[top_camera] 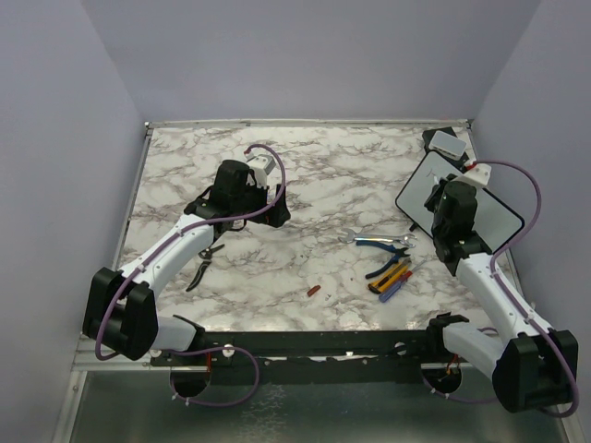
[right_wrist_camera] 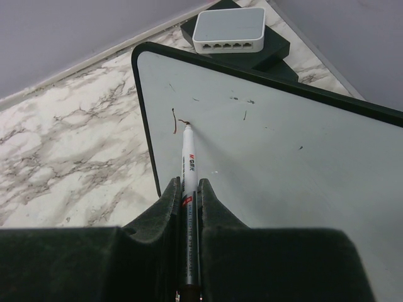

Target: Write a sentence on the whiteboard

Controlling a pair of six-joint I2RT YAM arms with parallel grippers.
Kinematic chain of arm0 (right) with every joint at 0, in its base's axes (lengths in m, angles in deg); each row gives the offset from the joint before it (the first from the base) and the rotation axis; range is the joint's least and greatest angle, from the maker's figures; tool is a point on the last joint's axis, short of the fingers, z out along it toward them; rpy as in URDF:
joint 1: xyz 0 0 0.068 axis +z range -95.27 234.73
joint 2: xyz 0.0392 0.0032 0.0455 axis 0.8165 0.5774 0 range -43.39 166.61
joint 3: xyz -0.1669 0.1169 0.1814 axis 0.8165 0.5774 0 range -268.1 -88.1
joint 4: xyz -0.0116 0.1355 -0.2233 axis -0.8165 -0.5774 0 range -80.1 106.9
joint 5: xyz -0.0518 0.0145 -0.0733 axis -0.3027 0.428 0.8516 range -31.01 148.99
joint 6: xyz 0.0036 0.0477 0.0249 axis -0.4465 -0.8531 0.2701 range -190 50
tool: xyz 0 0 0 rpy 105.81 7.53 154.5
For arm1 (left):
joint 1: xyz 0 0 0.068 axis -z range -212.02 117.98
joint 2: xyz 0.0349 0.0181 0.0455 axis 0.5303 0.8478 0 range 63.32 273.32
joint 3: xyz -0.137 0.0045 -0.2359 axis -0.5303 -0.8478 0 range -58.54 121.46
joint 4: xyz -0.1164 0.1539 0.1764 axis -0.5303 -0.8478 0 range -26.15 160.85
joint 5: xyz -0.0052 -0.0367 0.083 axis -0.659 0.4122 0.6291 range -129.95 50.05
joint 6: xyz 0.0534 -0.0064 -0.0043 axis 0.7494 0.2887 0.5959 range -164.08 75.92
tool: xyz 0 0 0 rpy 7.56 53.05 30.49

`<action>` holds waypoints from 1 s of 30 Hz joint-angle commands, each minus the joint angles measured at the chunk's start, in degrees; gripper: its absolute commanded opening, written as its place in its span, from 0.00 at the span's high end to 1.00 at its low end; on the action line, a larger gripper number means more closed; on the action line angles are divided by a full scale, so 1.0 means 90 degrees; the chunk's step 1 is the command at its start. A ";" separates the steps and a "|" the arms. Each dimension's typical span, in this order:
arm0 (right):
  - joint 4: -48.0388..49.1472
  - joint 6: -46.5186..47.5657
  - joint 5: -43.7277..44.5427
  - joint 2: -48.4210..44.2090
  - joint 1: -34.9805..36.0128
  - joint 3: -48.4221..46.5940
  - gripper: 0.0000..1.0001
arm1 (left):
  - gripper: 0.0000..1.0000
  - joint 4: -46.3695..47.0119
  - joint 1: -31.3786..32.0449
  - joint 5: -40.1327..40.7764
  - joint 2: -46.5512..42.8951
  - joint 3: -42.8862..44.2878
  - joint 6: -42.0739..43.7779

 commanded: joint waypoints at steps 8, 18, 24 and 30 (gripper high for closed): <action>-0.0039 0.0068 -0.0206 -0.0406 -0.0049 0.0127 1.00 | 0.01 0.0110 0.0023 -0.0155 -0.0185 -0.0086 0.0055; -0.0036 0.0174 -0.0020 -0.0545 -0.0048 0.0088 1.00 | 0.01 0.0121 0.0021 -0.0191 -0.0142 -0.0094 0.0030; 0.0028 0.0144 0.0056 -0.0355 -0.0048 0.0075 1.00 | 0.01 0.0120 0.0022 -0.0181 -0.0142 -0.0096 0.0042; 0.0076 0.0153 0.0184 -0.0244 -0.0049 0.0079 1.00 | 0.01 0.0126 0.0021 -0.0181 -0.0142 -0.0096 0.0047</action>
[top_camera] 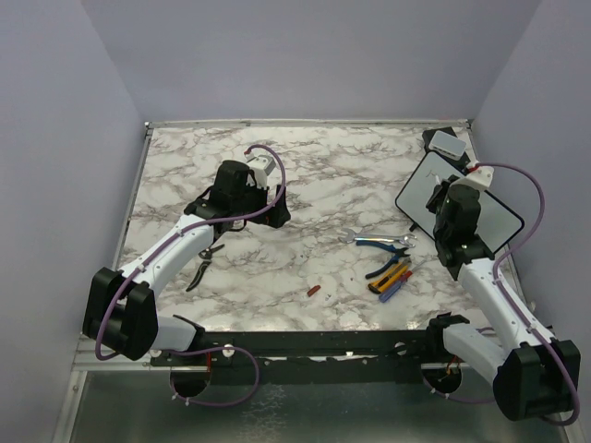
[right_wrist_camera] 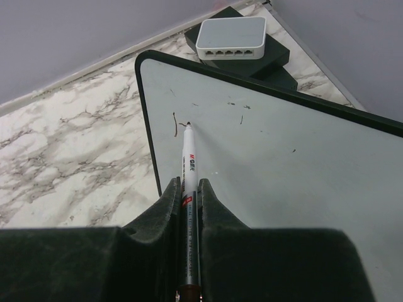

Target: Write a sentence on the whiteboard

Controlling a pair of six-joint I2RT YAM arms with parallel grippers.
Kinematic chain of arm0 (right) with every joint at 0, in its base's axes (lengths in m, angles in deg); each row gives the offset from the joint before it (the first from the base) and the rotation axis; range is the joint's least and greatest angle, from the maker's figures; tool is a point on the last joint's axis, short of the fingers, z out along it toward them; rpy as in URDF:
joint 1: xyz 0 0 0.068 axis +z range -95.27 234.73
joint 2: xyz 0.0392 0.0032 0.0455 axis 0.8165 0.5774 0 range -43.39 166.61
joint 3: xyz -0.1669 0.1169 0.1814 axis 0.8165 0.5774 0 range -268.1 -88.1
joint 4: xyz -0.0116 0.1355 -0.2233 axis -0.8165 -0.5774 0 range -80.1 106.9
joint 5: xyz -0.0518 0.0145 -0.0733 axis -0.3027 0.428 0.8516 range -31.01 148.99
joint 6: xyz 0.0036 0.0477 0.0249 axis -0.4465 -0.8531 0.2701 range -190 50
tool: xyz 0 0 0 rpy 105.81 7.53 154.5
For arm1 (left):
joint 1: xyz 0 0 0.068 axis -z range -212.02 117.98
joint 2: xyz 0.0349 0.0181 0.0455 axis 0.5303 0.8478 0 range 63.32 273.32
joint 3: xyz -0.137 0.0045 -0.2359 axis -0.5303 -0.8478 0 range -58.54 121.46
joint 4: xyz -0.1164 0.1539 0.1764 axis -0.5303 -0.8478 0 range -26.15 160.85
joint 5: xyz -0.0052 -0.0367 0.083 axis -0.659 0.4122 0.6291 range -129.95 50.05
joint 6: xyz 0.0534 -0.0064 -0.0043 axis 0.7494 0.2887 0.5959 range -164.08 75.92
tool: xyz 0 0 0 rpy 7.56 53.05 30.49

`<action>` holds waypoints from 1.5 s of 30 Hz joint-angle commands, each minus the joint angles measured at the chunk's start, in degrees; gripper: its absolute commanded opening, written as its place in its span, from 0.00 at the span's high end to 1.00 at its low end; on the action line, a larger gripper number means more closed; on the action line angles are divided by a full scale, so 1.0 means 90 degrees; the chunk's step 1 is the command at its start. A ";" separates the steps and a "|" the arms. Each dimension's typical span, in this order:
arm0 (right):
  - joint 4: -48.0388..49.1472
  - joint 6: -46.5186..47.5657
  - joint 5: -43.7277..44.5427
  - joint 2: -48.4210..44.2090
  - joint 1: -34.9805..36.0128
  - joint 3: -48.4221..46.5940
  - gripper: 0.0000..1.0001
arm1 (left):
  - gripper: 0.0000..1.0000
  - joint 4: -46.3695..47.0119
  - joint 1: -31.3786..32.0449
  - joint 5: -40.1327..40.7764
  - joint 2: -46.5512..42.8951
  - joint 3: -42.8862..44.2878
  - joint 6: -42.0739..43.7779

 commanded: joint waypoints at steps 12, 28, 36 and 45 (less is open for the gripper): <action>0.0229 0.0131 0.0323 0.0021 -0.0051 -0.0023 1.00 | 0.01 0.0124 0.0023 -0.0147 -0.0139 -0.0081 0.0043; 0.0054 -0.0073 0.0171 0.0315 -0.0048 0.0000 1.00 | 0.01 0.0123 0.0024 -0.0148 -0.0178 -0.0081 0.0046; -0.0041 -0.0212 0.0031 0.0501 -0.0052 0.0005 1.00 | 0.01 0.0119 0.0024 -0.0147 -0.0198 -0.0081 0.0043; -0.0048 -0.0222 0.0003 0.0530 -0.0049 0.0004 1.00 | 0.01 0.0126 0.0022 -0.0147 -0.0205 -0.0081 0.0045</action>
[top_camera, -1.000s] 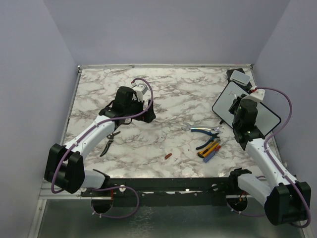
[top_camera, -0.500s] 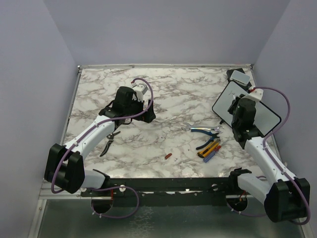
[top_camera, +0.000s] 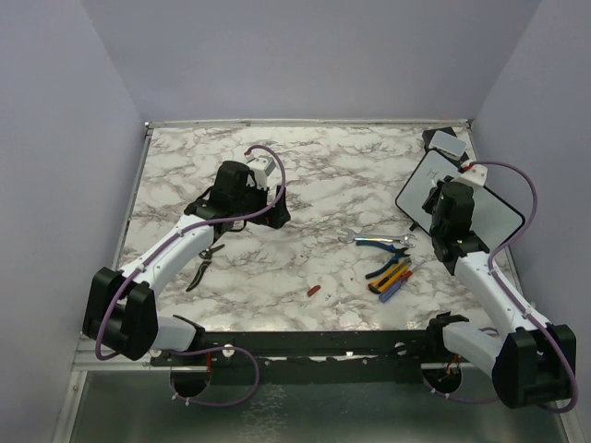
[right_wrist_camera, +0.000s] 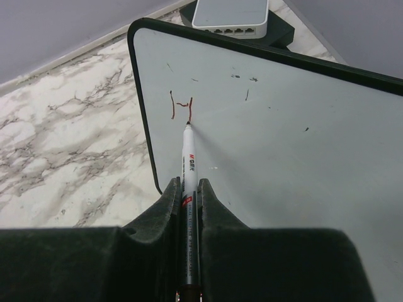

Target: Write a sentence on the whiteboard

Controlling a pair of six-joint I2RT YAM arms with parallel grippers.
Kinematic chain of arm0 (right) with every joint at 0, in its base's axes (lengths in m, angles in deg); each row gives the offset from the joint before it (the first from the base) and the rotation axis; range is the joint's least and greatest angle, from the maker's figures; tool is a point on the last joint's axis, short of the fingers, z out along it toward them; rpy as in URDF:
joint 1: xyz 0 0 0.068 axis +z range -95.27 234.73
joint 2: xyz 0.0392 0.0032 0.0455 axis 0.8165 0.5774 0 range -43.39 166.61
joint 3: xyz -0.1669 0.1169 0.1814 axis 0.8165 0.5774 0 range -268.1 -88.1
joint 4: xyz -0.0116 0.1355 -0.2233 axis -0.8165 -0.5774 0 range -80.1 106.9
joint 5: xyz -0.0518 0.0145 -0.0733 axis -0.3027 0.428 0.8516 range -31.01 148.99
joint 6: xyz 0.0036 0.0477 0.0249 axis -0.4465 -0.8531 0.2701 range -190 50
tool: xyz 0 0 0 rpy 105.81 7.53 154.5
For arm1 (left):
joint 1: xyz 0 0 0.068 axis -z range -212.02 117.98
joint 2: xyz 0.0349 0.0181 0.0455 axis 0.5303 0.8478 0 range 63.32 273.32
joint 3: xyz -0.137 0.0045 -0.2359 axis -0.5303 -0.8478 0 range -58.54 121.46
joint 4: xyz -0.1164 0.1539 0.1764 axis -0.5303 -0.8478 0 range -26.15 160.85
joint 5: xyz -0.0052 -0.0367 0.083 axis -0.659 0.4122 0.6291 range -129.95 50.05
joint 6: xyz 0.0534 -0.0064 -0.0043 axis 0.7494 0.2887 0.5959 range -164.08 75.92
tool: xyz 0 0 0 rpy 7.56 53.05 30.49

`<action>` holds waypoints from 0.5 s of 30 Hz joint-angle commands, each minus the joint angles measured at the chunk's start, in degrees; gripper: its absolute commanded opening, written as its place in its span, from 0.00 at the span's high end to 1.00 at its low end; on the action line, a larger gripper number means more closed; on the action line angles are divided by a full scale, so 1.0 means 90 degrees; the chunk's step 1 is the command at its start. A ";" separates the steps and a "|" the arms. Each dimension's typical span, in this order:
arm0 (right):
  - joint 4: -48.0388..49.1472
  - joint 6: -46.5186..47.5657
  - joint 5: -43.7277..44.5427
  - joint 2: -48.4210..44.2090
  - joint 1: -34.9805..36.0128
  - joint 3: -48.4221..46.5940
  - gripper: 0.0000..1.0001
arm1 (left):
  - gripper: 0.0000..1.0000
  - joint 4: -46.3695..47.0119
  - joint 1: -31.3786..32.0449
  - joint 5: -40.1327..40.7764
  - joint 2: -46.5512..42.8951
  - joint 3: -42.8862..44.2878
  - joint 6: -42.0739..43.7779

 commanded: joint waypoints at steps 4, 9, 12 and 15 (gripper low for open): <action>-0.0114 -0.0074 -0.0019 0.0055 -0.0048 -0.0005 1.00 | 0.01 0.0117 0.0026 -0.0140 -0.0210 -0.0056 0.0044; -0.0178 -0.0085 -0.0063 -0.0019 -0.0048 -0.0006 1.00 | 0.01 0.0119 0.0021 -0.0137 -0.0207 -0.0054 0.0046; -0.0288 -0.0068 -0.0197 -0.0220 -0.0048 -0.0072 1.00 | 0.01 0.0117 0.0021 -0.0135 -0.0207 -0.0054 0.0046; -0.0355 0.0075 -0.0358 -0.0528 -0.0051 -0.0095 1.00 | 0.01 0.0120 0.0021 -0.0134 -0.0205 -0.0054 0.0045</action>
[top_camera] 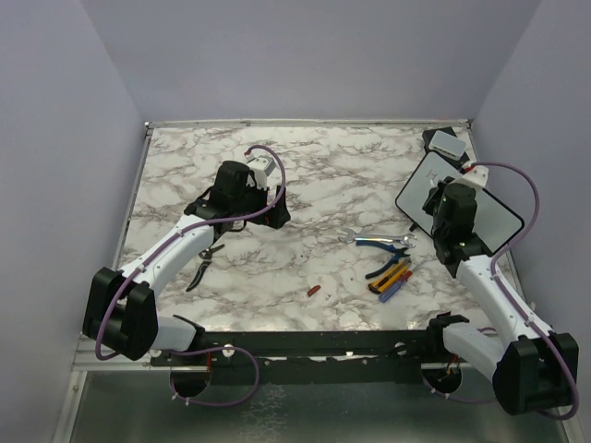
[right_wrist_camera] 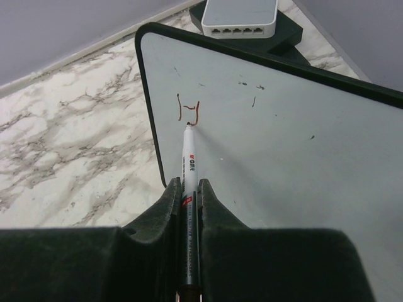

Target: Write a sentence on the whiteboard

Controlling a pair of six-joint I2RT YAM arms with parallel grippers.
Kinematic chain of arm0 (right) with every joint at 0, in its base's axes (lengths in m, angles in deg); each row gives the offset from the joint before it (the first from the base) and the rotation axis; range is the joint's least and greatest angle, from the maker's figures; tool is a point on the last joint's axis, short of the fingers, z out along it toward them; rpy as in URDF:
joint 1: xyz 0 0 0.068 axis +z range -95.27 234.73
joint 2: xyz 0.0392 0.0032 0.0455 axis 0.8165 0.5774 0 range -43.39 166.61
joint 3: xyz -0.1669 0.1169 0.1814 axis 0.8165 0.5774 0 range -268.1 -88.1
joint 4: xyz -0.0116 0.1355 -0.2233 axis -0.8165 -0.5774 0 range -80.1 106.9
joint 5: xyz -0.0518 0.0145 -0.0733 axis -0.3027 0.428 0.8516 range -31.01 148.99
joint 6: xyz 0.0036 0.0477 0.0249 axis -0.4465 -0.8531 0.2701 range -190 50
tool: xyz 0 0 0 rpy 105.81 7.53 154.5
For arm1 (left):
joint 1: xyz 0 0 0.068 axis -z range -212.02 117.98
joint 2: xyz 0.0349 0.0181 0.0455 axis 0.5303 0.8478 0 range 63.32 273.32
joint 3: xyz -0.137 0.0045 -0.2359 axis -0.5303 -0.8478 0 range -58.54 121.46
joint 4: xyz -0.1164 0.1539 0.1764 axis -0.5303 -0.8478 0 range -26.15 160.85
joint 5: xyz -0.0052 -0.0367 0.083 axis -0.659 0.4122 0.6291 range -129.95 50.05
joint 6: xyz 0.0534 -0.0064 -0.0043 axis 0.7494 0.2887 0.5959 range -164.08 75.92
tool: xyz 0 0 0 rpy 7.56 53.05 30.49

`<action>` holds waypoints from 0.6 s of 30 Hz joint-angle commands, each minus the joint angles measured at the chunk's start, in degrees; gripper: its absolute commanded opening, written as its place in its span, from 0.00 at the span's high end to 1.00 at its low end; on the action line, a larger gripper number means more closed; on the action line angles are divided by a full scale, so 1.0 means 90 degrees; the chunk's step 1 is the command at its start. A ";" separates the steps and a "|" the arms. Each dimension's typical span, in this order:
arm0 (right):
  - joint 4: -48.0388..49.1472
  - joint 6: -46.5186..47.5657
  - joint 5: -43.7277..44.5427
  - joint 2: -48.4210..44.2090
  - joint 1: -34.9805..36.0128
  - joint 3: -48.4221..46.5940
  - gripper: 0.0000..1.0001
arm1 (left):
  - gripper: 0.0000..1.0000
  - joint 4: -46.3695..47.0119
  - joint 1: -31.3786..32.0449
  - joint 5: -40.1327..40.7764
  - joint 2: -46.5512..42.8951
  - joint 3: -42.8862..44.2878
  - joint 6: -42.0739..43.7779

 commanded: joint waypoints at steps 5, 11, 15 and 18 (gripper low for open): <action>-0.0364 0.0107 -0.0050 -0.0682 -0.0053 -0.0175 1.00 | 0.01 0.0125 0.0024 -0.0140 -0.0188 -0.0052 0.0035; -0.0517 0.0015 0.0162 -0.0624 -0.0048 -0.0222 1.00 | 0.01 0.0119 0.0021 -0.0135 -0.0208 -0.0062 0.0044; -0.0558 -0.0034 0.0206 -0.0640 -0.0053 -0.0218 1.00 | 0.01 0.0118 0.0021 -0.0135 -0.0189 -0.0062 0.0041; -0.0647 -0.0039 0.0386 -0.0562 -0.0048 -0.0244 1.00 | 0.01 0.0122 0.0021 -0.0135 -0.0197 -0.0062 0.0046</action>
